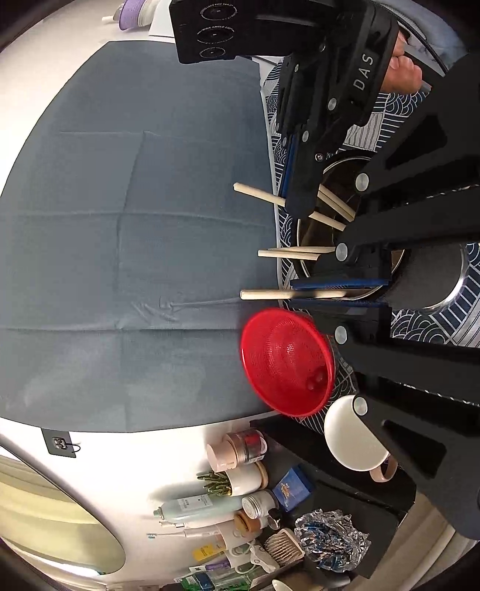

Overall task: Organize utensils
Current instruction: 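Lower the chopstick into the black holder and open the right tool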

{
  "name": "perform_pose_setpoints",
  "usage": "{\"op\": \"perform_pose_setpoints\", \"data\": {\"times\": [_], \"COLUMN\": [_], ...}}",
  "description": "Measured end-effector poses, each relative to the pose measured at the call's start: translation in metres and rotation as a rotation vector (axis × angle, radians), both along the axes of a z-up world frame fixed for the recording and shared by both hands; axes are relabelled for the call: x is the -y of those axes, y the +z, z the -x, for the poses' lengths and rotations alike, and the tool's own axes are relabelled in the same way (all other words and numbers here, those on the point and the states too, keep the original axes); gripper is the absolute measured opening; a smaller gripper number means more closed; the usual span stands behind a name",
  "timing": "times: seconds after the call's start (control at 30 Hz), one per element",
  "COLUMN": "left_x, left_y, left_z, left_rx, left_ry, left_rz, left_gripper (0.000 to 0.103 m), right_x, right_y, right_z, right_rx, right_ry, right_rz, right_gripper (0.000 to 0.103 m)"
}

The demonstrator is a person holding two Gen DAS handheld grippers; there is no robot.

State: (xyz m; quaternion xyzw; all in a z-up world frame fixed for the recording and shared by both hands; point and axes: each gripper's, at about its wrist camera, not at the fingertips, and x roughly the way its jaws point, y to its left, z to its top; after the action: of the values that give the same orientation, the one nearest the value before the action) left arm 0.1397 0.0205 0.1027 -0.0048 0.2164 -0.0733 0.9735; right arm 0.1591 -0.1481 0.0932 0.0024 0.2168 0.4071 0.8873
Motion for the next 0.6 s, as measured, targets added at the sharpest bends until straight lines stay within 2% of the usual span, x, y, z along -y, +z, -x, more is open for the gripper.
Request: {"op": "perform_pose_setpoints", "data": {"times": [0.07, 0.13, 0.17, 0.27, 0.4, 0.53, 0.6], "left_x": [-0.001, -0.002, -0.002, -0.002, -0.007, -0.008, -0.008], "left_y": [0.001, 0.0, 0.0, 0.0, 0.005, 0.009, 0.009], "left_z": [0.0, 0.001, 0.0, 0.002, 0.01, 0.018, 0.022], "left_rx": [-0.004, -0.015, -0.02, -0.024, -0.011, -0.011, -0.01], "left_ry": [0.002, 0.001, -0.006, -0.005, 0.004, 0.008, 0.013], "left_rz": [0.005, 0.004, 0.005, 0.0, 0.008, 0.002, -0.008], "left_gripper": [0.007, 0.018, 0.02, 0.026, 0.041, 0.048, 0.049], "right_x": [0.001, 0.001, 0.001, 0.004, 0.01, 0.013, 0.01], "right_y": [0.002, 0.002, 0.002, 0.004, 0.012, 0.018, 0.018], "right_z": [0.001, 0.002, 0.003, 0.005, 0.008, 0.014, 0.016], "right_rx": [0.011, 0.033, 0.036, 0.041, 0.053, 0.067, 0.074], "right_ry": [-0.014, -0.036, -0.036, -0.038, -0.069, -0.092, -0.108], "right_rz": [0.008, 0.015, 0.015, 0.01, 0.004, 0.02, 0.05], "right_gripper": [0.01, 0.028, 0.032, 0.036, 0.047, 0.061, 0.063]}}
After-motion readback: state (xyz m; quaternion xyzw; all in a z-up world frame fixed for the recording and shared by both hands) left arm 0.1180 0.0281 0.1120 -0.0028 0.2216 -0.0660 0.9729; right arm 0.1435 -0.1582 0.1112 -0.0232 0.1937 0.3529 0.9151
